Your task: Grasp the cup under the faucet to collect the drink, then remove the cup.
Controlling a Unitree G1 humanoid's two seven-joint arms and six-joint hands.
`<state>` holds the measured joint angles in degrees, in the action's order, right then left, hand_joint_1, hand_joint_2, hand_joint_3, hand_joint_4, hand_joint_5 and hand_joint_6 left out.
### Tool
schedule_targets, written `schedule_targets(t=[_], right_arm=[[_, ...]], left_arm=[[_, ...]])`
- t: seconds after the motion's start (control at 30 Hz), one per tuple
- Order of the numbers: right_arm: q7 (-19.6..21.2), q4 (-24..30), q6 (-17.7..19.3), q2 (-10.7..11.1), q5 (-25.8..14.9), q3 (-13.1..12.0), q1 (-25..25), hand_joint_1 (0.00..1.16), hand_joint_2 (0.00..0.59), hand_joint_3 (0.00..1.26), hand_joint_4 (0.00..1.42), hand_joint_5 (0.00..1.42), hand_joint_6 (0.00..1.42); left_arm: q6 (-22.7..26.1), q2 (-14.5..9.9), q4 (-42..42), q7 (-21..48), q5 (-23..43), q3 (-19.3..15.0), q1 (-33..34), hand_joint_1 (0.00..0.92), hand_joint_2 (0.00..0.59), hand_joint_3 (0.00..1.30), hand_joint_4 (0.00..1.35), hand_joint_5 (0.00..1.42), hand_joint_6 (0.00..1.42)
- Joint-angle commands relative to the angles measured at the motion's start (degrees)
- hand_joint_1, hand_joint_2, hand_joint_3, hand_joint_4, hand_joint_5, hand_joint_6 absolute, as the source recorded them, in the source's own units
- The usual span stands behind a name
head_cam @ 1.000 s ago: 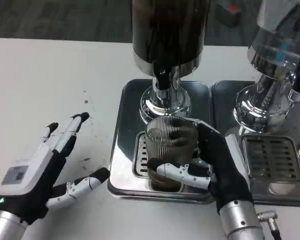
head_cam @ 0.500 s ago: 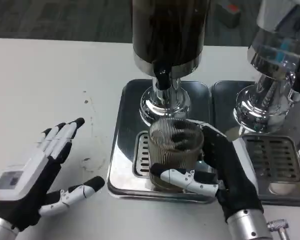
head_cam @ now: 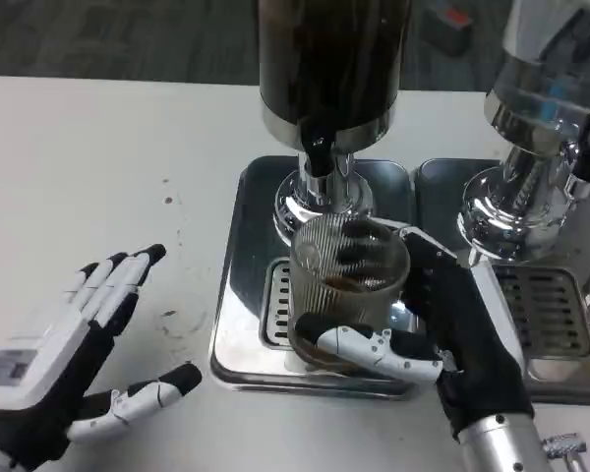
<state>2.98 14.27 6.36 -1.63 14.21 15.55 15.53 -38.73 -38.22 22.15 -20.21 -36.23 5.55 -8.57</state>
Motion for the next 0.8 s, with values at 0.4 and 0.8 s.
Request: schedule_targets(t=[0.4,0.8], right_arm=[[-6.2,7.4,-0.9,3.5,-3.0,0.1,1.0,0.98,0.218,0.45,0.57,0.68,0.97],[-7.5,10.2,-2.8,3.8,-4.5,0.2,3.3,0.97,0.226,0.45,0.57,0.69,0.98]], left_arm=[[2.5,-0.6,-9.4,0.9,-1.4,-3.4,-7.9,0.000,0.160,0.00,0.00,0.00,0.00],[3.9,0.8,-12.5,1.1,-0.8,-3.9,-10.6,0.000,0.160,0.00,0.00,0.00,0.00]])
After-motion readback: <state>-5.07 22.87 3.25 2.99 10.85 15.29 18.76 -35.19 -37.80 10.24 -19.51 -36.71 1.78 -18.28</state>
